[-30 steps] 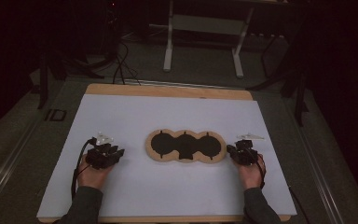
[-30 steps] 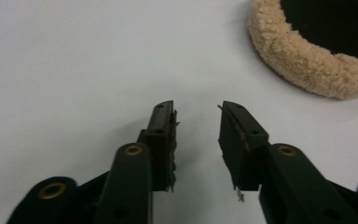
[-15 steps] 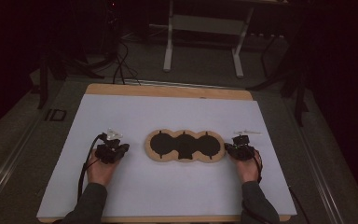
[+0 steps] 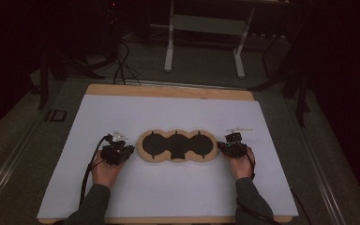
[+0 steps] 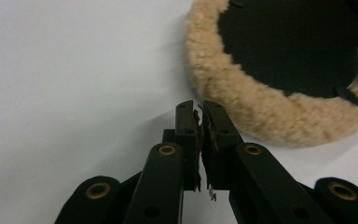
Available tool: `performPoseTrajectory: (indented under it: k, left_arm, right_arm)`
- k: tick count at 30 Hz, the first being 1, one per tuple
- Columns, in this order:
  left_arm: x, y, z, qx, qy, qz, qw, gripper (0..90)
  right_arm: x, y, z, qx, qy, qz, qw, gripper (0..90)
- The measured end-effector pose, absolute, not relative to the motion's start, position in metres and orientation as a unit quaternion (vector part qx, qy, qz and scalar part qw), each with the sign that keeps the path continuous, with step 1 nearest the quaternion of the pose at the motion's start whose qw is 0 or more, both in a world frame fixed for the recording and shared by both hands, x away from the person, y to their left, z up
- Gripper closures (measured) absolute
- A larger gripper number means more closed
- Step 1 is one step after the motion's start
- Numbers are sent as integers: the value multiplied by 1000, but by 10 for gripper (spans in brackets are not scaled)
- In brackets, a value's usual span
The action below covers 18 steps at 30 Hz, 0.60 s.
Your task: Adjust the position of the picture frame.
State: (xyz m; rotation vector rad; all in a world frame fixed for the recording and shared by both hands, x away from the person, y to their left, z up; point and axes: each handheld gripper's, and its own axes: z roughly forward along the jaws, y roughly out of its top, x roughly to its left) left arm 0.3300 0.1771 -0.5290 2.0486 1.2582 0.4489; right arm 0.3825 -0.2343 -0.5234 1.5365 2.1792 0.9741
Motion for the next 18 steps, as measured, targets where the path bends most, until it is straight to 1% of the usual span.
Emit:
performPoseTrajectory:
  k: [5, 12, 14, 18]
  left_arm:
    - [326, 177, -528, 792, 479, 178, 334, 871]
    - [321, 178, -528, 787, 483, 172, 342, 888]
    - [320, 177, -527, 790, 479, 174, 341, 881]
    - [319, 177, -525, 791, 478, 184, 334, 828]
  right_arm:
    - [383, -221, -523, 524, 768, 335, 154, 900]
    - [387, -217, -523, 534, 761, 337, 147, 900]
    - [387, -217, -523, 532, 763, 336, 149, 900]
    - [385, -215, -522, 517, 775, 324, 166, 900]
